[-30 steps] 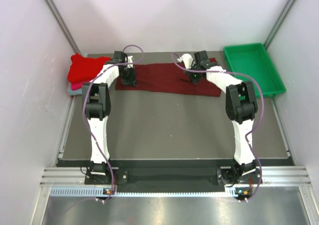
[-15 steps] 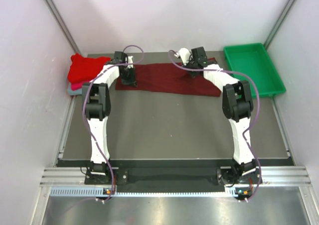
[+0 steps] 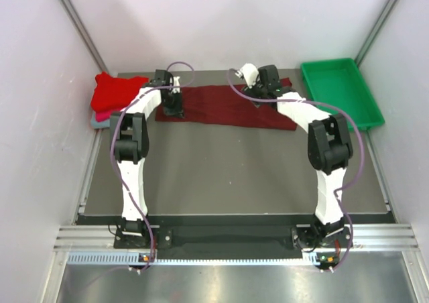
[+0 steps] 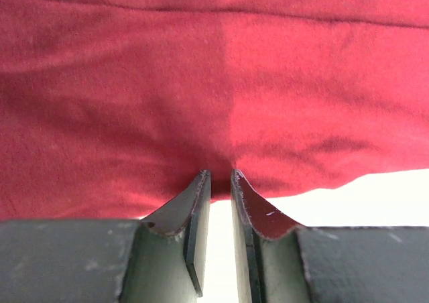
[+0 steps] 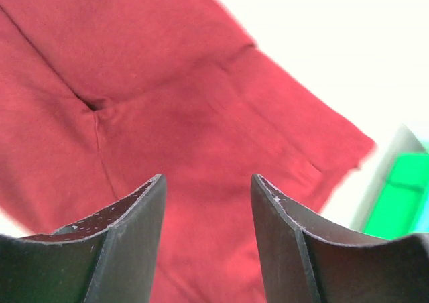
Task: Fold and stack the t-shirts
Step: Fold the tshirt
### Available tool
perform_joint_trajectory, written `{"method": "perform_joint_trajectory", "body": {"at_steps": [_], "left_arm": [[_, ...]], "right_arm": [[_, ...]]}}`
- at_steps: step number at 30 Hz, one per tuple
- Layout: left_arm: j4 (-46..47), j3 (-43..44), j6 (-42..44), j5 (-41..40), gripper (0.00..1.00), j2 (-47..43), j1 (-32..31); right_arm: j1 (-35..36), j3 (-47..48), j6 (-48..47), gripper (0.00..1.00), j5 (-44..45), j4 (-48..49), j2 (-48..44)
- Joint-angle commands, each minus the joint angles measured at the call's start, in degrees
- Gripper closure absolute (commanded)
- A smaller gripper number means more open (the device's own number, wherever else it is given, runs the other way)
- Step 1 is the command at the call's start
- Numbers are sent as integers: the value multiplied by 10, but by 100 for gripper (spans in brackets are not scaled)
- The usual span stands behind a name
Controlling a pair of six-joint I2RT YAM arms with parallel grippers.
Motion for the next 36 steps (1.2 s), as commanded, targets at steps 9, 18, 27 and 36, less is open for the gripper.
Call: {"method": "perform_joint_trajectory", "body": {"at_steps": [9,18,27,36], "left_arm": [[-33,45,16,27,74,-97,9],[-30,86,57,-21,73,-19,14],[-29,77,69,-63,74,37,14],[-42,4,67,-137,74,25,13]], "right_arm": [[-94,-71,295,46,-120,-17,-99],[-181,-136,541,41,-321,36,-35],[-202,-155,575,40,-325,48,-9],[-260,-114,555,39,-257,9,23]]}}
